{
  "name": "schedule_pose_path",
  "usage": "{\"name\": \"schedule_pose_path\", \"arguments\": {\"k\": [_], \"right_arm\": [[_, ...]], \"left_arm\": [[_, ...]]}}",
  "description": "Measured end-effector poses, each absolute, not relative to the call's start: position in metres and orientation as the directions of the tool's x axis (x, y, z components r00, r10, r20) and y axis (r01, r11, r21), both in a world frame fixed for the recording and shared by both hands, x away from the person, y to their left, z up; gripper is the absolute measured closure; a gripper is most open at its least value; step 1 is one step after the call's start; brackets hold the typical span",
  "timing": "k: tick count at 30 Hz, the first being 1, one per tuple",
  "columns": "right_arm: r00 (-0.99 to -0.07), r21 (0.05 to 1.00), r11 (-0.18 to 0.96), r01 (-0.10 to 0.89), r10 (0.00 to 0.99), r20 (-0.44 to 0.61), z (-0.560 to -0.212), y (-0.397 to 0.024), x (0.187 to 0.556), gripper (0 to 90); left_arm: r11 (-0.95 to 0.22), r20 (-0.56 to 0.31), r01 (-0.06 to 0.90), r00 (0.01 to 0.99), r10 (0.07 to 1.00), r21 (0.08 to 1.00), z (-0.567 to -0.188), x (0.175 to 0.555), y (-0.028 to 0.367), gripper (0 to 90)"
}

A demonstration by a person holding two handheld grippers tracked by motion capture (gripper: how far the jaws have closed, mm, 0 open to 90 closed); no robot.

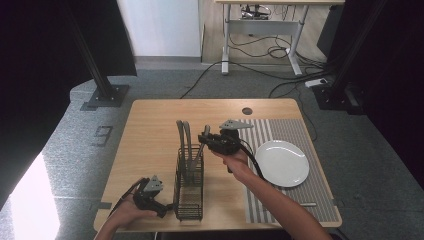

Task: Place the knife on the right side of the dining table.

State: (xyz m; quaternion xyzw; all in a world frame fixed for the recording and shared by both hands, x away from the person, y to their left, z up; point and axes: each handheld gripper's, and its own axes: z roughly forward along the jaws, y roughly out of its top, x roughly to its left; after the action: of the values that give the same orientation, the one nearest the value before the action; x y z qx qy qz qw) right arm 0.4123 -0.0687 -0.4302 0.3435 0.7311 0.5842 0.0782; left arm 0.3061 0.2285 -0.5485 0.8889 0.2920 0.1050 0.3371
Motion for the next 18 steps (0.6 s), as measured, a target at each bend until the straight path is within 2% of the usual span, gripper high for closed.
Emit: {"name": "schedule_pose_path", "arguments": {"k": [6,18], "right_arm": [[-0.774,0.91,0.081,0.407,0.559,0.296,-0.424,-0.072,0.402,77.0],[-0.793,0.926,-0.013,0.377,0.512,0.33,-0.395,-0.085,0.389,82.2]], "left_arm": [[-0.605,-0.008,0.447,0.809,0.588,0.659,-0.548,0.306,0.229,0.0],[-0.605,-0.008,0.447,0.808,0.589,0.658,-0.548,0.306,0.229,0.0]]}}
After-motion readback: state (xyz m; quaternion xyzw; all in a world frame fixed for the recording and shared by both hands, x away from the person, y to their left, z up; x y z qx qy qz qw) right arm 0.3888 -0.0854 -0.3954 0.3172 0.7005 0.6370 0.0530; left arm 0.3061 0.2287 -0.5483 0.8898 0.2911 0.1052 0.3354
